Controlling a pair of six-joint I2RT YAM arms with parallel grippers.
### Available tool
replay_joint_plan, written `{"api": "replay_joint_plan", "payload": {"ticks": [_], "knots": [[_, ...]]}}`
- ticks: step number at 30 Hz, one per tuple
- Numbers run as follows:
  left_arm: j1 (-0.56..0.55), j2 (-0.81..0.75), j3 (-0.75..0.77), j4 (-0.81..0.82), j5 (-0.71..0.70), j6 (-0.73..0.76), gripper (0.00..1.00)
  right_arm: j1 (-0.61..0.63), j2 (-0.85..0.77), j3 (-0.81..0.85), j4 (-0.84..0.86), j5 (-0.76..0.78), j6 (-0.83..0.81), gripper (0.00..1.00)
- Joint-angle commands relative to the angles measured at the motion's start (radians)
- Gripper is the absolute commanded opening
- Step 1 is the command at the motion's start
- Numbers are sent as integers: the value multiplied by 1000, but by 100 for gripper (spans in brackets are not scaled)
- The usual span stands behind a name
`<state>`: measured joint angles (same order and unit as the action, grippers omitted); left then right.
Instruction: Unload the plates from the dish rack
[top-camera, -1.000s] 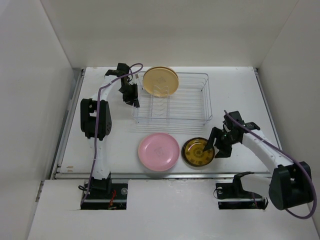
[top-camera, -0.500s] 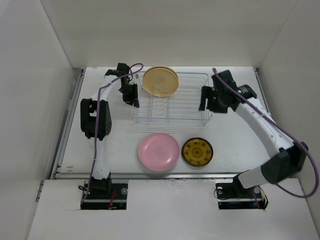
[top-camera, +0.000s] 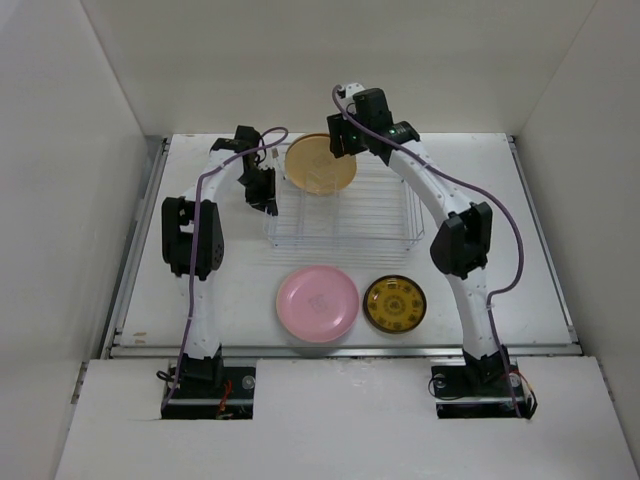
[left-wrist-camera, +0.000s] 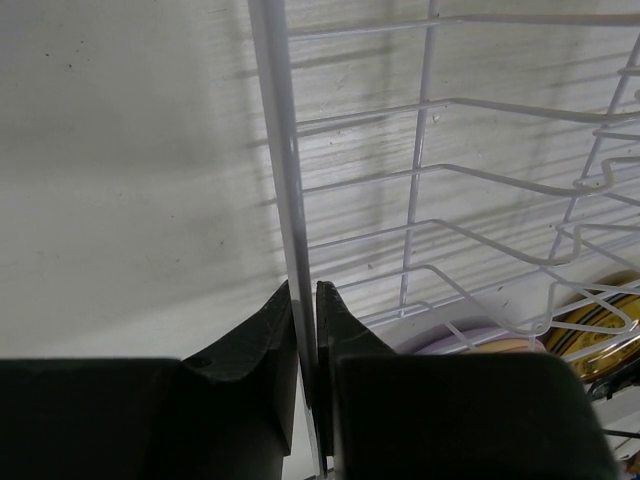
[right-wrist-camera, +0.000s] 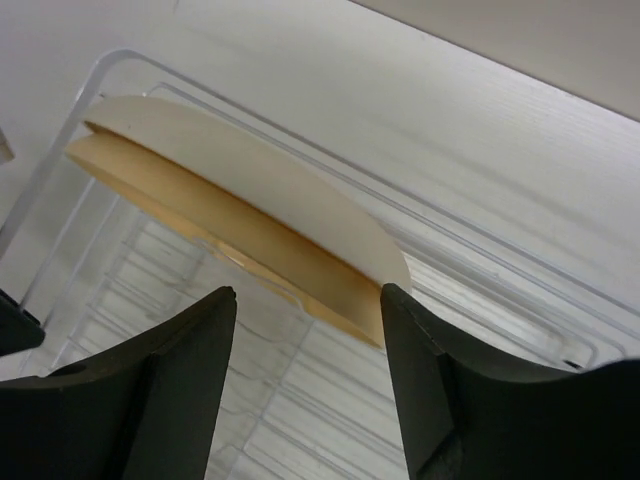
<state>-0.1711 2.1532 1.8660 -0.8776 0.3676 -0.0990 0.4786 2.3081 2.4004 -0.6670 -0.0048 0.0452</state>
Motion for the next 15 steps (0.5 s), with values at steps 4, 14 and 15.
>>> {"api": "replay_joint_plan", "payload": {"ticks": [4, 14, 15], "knots": [[4, 39, 70, -104, 13, 16, 0, -9, 33, -26, 237, -159, -24, 45], [4, 57, 79, -115, 13, 16, 0, 11, -6, -138, 284, -70, -34, 19], [4, 57, 79, -115, 13, 16, 0, 11, -6, -138, 284, -70, -34, 12]]}}
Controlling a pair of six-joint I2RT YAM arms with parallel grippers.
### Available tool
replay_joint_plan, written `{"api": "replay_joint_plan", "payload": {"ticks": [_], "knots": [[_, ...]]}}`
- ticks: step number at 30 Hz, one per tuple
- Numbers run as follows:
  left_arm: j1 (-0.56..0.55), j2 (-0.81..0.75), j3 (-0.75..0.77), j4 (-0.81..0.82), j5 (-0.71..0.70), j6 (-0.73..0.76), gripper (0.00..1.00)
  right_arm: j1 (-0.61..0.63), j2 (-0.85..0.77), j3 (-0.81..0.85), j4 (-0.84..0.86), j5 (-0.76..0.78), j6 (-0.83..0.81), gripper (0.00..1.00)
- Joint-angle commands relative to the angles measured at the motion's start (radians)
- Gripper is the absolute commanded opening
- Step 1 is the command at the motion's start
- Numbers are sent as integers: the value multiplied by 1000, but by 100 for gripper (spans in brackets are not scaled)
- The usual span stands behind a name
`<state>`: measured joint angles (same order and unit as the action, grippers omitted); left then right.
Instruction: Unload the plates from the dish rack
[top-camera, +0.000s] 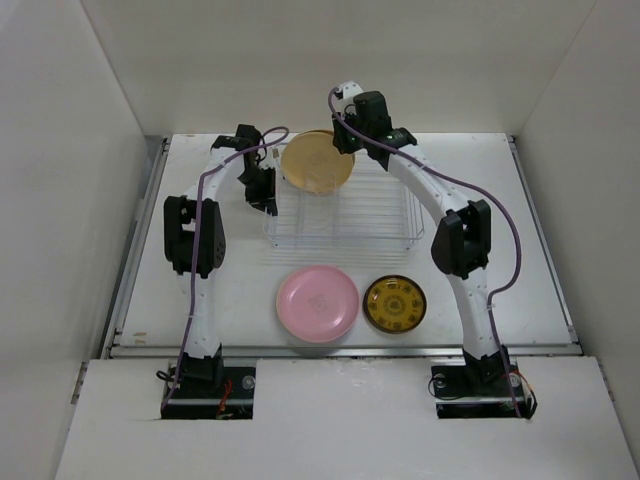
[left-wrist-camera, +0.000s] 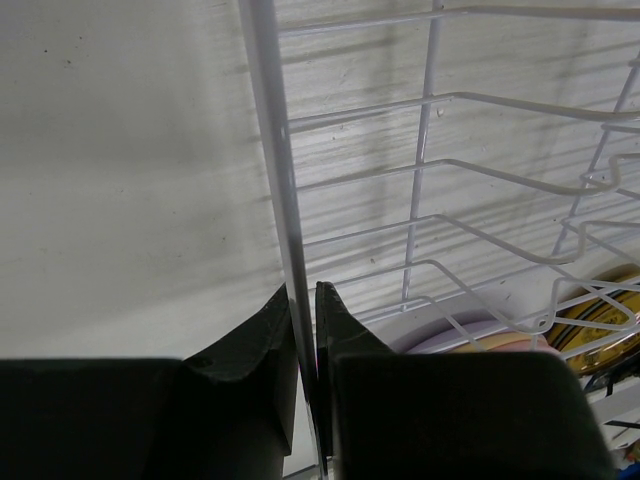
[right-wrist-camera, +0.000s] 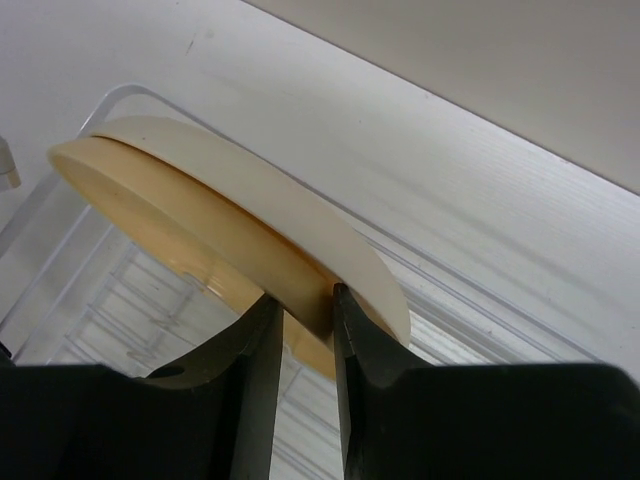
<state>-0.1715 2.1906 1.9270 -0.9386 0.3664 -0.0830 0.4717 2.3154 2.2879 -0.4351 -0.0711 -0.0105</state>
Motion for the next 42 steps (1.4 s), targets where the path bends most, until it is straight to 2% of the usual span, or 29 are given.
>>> {"api": "replay_joint_plan", "payload": {"ticks": [1, 2, 5, 8, 15, 22, 25, 28, 31, 33, 34, 35, 36, 38, 39, 42], "knots": [[4, 20, 18, -54, 14, 0, 0, 18, -13, -25, 52, -4, 11, 6], [4, 29, 18, -54, 14, 0, 0, 18, -13, -16, 39, -4, 10, 0], [4, 29, 27, -54, 14, 0, 0, 18, -53, -28, 50, 7, 10, 0], [4, 29, 27, -54, 14, 0, 0, 39, -132, -53, 64, 80, 1, 0], [4, 9, 24, -45, 39, -81, 0, 103, -361, -321, 237, 313, -108, 0], [4, 0, 3, -35, 52, -101, 0, 146, -474, -384, 181, 456, -113, 0], [4, 9, 3, -35, 43, -101, 0, 146, -513, -375, 116, 456, -63, 0], [4, 9, 12, -35, 23, -101, 0, 146, -553, -337, -68, 425, 24, 0], [13, 20, 12, -26, 32, -101, 0, 136, -583, -451, -103, 299, 70, 0], [13, 32, 35, -26, 59, -101, 0, 124, -552, -441, -175, 161, 115, 1], [13, 41, 46, -37, 68, -101, 0, 102, -488, -418, -210, 160, 156, 11], [13, 41, 58, -48, 59, -101, 0, 81, -456, -398, -244, 149, 255, 47], [13, 41, 58, -48, 59, -90, 0, 23, -433, -384, -290, 128, 315, 62], [13, 29, 49, -57, 46, -78, 0, -48, -418, -410, -291, 59, 441, 80], [13, 29, 49, -57, 37, -78, 0, -77, -418, -433, -268, 36, 464, 85], [13, 9, 26, -57, 37, -78, 0, -134, -378, -441, -237, 27, 462, 86]]}}
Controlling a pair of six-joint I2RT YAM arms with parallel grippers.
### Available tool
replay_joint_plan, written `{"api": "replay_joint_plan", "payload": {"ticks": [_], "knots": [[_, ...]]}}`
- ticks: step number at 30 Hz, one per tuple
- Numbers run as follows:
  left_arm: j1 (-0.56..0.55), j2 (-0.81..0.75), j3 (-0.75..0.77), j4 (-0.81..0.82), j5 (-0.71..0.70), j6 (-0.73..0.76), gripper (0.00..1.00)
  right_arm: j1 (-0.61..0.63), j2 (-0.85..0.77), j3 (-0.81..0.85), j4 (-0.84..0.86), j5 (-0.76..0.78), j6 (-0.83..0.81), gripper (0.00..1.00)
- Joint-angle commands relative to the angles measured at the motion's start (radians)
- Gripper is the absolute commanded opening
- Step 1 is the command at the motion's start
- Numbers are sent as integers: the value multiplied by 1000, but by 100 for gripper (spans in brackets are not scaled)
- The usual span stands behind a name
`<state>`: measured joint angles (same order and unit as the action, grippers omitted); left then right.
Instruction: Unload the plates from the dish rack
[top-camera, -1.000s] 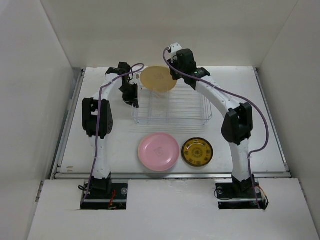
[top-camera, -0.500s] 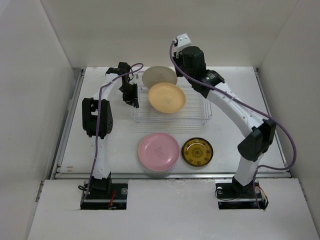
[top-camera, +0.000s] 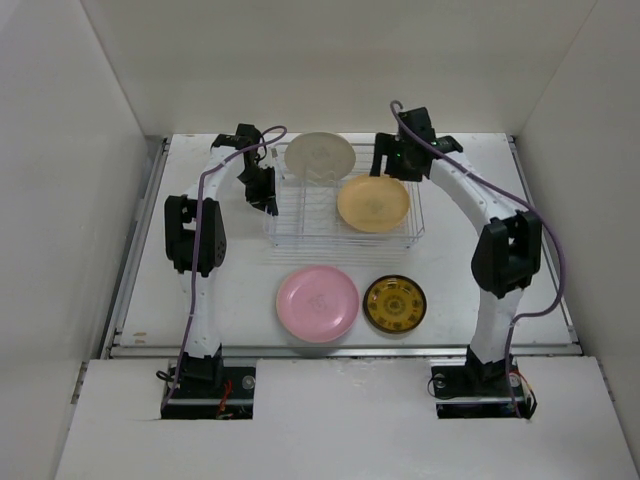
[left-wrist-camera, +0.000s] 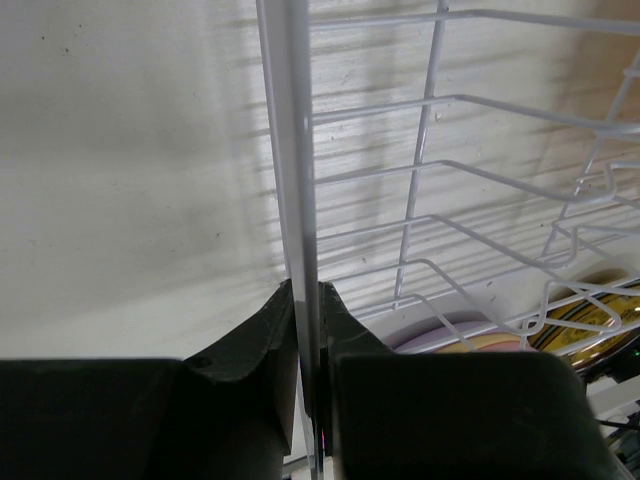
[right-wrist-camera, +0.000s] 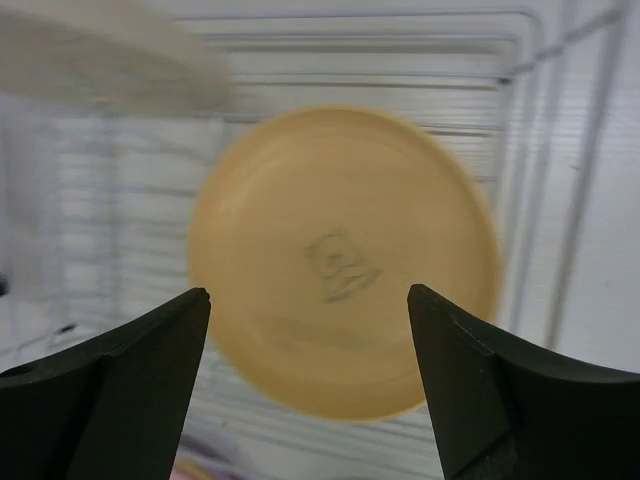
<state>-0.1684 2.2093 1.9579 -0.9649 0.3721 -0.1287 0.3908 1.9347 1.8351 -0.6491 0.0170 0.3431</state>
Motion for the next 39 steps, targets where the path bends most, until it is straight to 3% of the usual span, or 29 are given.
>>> {"api": "replay_joint_plan", "payload": {"ticks": [1, 4, 8, 11, 13, 19, 25, 29, 30, 33, 39], "knots": [[10, -10, -5, -31, 31, -32, 0, -62, 32, 45, -56, -25, 108, 86], [10, -10, -14, -31, 31, -32, 0, -63, 136, 185, -216, 35, 143, 86], [10, -19, -14, -21, 41, -23, 0, -73, 154, 161, -176, 153, 108, 86], [10, -8, -5, -31, 50, -23, 0, -73, 253, 303, -297, 153, 108, 86], [10, -8, -5, -31, 50, -23, 0, -73, 264, 287, -331, 153, 132, 86], [10, -8, 4, -31, 70, -23, 0, -73, 92, 14, -330, 143, 380, 86], [10, -8, -8, 8, 88, -51, 0, 34, -25, -77, -325, 293, 762, 87], [10, -17, -30, 18, 88, -60, 0, 45, 26, -36, -495, 388, 1006, 89], [10, -26, -30, 31, 88, -60, 0, 45, 85, 23, -592, 408, 1039, 89], [10, -36, -48, 41, 99, -69, 0, 45, 164, 113, -661, 422, 1060, 91], [10, -54, -48, 52, 108, -69, 0, 25, 184, 38, -600, 363, 1082, 91]]}}
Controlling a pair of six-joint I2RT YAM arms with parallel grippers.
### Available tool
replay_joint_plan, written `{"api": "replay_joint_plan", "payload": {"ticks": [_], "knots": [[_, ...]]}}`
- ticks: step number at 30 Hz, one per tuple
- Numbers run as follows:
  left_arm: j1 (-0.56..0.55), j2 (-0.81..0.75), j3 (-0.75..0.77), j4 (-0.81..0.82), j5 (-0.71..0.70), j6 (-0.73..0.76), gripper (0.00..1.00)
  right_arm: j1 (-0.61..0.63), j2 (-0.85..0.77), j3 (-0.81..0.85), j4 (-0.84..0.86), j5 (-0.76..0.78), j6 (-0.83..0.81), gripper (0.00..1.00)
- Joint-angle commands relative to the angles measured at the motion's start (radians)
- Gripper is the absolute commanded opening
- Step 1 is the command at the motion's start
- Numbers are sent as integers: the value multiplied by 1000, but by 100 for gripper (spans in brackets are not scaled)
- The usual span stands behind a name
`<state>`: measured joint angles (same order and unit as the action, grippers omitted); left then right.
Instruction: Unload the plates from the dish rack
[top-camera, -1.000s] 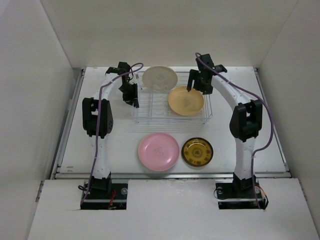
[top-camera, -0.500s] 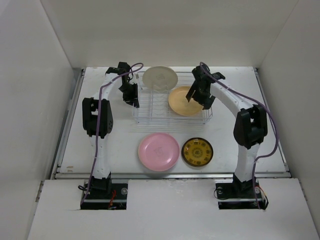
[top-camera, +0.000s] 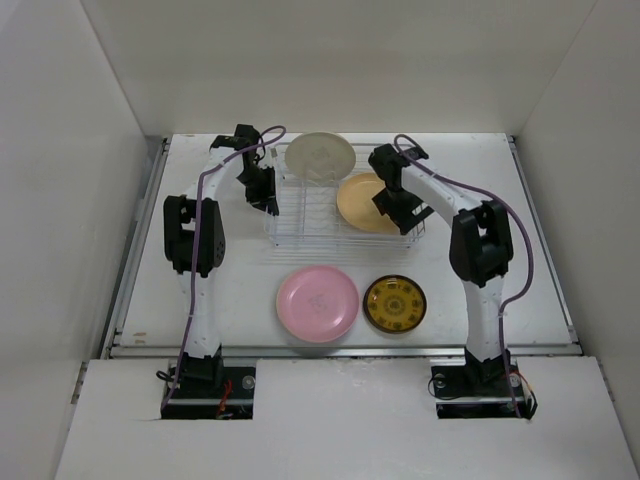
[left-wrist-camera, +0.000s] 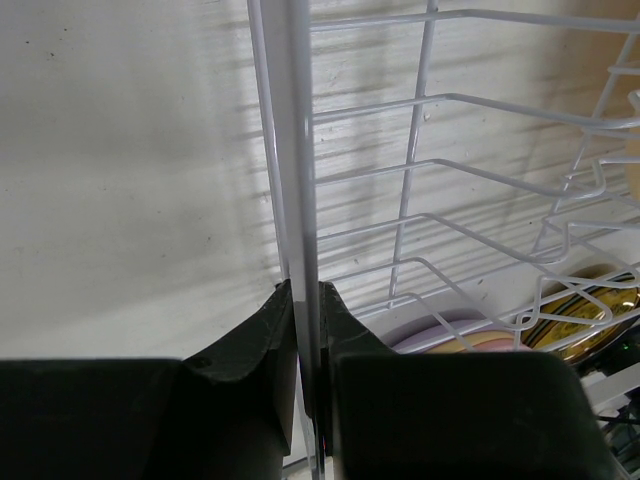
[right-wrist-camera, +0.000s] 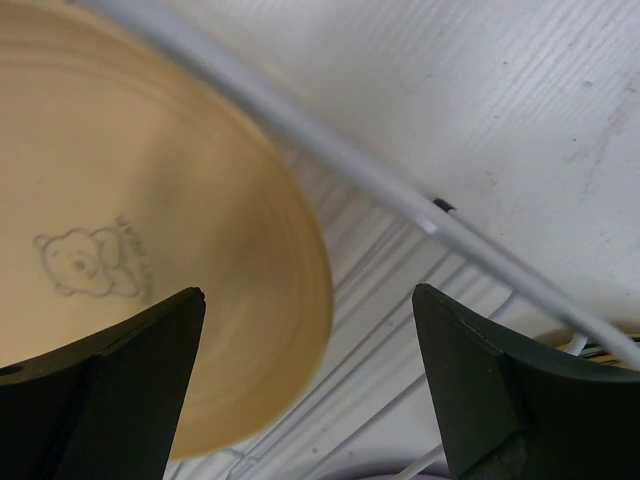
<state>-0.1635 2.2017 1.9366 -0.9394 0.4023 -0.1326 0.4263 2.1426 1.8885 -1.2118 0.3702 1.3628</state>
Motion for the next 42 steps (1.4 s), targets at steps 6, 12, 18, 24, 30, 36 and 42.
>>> {"api": "replay_joint_plan", "payload": {"ticks": [6, 12, 18, 24, 30, 36, 42], "knots": [[5, -46, -27, 27, 89, -65, 0, -58, 2, -80, 75, 19, -5, 72], [15, -46, -16, 17, 89, -65, 0, -69, 62, -62, 153, -37, -128, 13], [15, -37, -16, 17, 89, -65, 0, -69, 39, -52, 124, -2, -151, 0], [15, -28, -16, 8, 89, -65, 0, -17, -36, 32, 11, 114, -171, 0], [15, -28, -7, 8, 89, -65, 0, 12, -147, 0, -34, 217, -189, 0], [15, -19, 16, -4, 89, -65, 0, 31, -233, -54, -14, 308, -199, 0], [15, -19, 25, -15, 89, -65, 0, 40, -308, -88, 31, 380, -229, 0]]}}
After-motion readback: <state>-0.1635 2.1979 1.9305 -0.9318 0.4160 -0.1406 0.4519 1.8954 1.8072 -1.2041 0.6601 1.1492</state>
